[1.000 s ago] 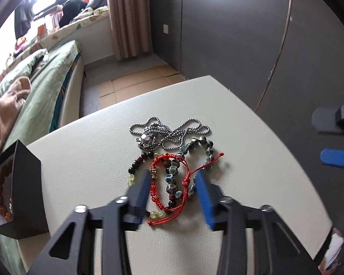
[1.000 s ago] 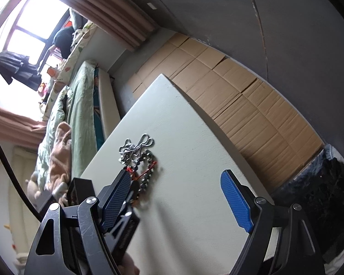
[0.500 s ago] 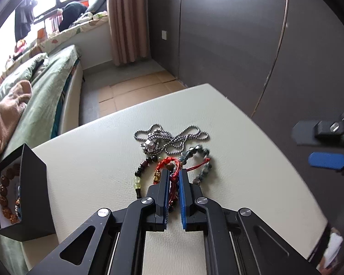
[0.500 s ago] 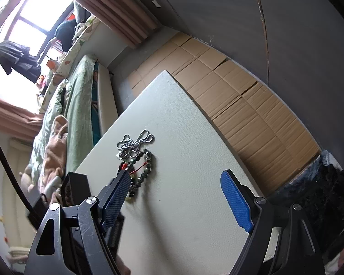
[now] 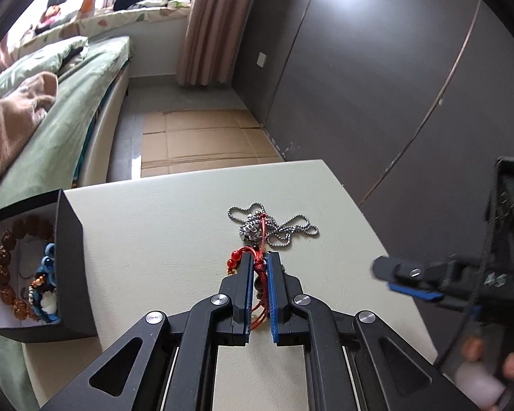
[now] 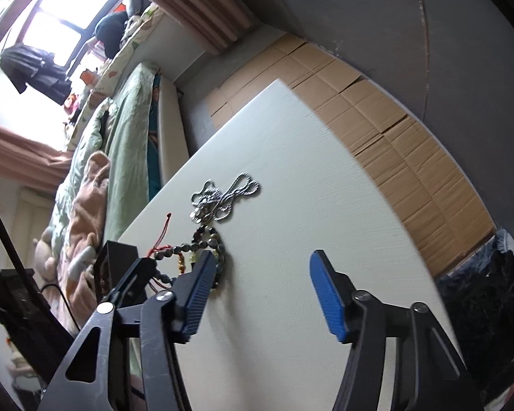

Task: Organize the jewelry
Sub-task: 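Lift the red bracelet with the left gripper while the right gripper approaches the beaded bracelet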

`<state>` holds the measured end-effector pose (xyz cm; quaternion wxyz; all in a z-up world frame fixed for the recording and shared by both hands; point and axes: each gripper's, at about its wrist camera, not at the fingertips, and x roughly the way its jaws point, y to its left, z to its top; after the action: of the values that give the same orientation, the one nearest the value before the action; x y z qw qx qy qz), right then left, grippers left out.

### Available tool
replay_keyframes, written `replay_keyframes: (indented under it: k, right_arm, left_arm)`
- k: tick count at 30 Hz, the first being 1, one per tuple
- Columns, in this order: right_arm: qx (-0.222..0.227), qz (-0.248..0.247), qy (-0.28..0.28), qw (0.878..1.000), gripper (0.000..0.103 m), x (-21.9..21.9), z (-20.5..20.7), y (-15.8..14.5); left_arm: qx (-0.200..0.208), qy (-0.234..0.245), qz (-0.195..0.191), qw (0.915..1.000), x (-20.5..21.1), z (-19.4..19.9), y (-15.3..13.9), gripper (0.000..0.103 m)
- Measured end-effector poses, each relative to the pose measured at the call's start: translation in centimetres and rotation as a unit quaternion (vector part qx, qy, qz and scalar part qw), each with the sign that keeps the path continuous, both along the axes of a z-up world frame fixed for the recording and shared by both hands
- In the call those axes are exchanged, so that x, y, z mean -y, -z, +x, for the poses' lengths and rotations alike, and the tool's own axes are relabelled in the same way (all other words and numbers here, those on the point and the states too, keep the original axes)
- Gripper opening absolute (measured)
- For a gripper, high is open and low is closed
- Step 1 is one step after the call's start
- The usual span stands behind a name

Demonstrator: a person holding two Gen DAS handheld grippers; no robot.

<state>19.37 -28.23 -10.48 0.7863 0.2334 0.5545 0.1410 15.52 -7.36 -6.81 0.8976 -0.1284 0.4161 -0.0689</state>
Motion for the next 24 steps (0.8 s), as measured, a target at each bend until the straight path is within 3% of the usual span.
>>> replay_keyframes:
  k: [7,15,24]
  right_arm:
    - [-0.007,0.005,-0.024,1.000,0.057,-2.9,0.3,0.7]
    - [-0.021,-0.017,-0.047,0.999,0.057,-5.8,0.5,2.0]
    - [-0.016,-0.030,-0.062,0.997,0.056,-7.4,0.5,2.1]
  left_arm:
    - [-0.021,0.000,-0.055,0.9983,-1.7,0.1,0.4,0.008]
    - [-0.092,-0.039,-0.082,0.9916,-4.0,0.6,3.6,0.008]
    - [-0.116,-0.053,-0.095,0.9873,-5.3,0.5,4.6,0.008]
